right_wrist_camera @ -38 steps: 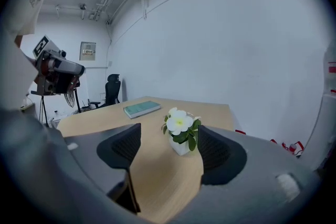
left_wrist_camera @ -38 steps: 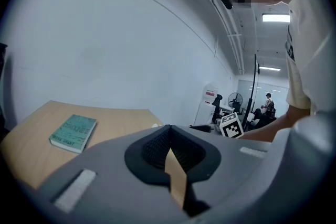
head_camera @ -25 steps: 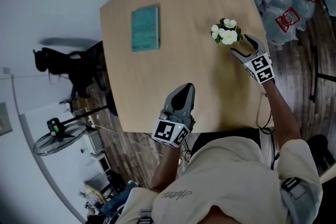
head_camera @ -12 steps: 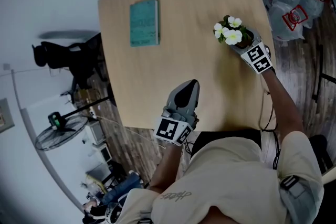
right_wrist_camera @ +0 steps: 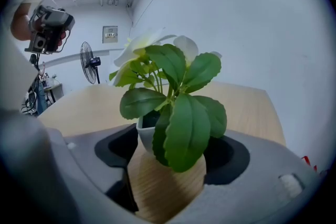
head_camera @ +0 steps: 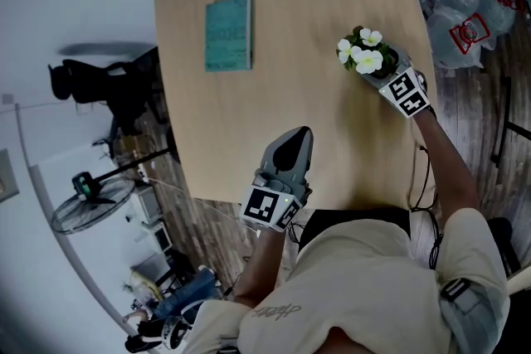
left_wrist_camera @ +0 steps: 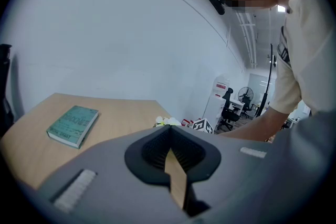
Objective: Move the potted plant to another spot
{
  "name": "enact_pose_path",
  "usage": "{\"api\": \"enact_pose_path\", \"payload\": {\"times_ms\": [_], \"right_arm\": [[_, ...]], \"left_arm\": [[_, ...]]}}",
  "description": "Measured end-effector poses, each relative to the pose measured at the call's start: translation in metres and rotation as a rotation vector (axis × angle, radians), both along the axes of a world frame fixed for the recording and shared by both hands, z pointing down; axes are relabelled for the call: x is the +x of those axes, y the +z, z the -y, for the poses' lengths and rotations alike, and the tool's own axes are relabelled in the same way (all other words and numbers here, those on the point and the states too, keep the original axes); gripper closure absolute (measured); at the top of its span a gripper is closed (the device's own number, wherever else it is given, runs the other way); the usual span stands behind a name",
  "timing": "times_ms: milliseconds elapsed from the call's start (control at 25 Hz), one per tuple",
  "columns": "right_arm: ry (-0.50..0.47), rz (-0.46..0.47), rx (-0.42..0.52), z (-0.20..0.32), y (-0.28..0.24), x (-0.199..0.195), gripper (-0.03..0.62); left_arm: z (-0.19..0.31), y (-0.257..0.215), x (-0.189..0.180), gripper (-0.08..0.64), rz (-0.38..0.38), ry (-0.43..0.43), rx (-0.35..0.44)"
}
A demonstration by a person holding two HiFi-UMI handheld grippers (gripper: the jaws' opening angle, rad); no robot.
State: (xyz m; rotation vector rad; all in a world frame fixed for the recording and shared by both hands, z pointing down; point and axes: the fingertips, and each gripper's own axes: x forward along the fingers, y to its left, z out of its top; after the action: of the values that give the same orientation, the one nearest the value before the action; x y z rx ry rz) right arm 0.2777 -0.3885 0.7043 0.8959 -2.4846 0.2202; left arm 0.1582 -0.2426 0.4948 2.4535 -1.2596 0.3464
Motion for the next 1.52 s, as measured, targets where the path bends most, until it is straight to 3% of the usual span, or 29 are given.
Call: {"api": "enact_pose_path", "payload": {"times_ms": [360, 1200, 1520], "right_arm": [[-0.080, -0.100, 0.031, -0.001, -0.001, -0.022, 0.218], [-0.029, 0.011, 0.000, -0.016, -0.012, -0.018, 0.247], [0.007, 0.059, 0.029, -0.030, -0.039, -0.009, 0.247]], "left_arm": [[-0.010, 0.001, -0.002, 0.541, -0.001, -0.025, -0.001], [-0.021, -0.002, -0.014, 0.541, -0.011, -0.057, 0.013], [-0.021, -0.008, -0.018, 0.541, -0.018, -0.058, 0.033]]}}
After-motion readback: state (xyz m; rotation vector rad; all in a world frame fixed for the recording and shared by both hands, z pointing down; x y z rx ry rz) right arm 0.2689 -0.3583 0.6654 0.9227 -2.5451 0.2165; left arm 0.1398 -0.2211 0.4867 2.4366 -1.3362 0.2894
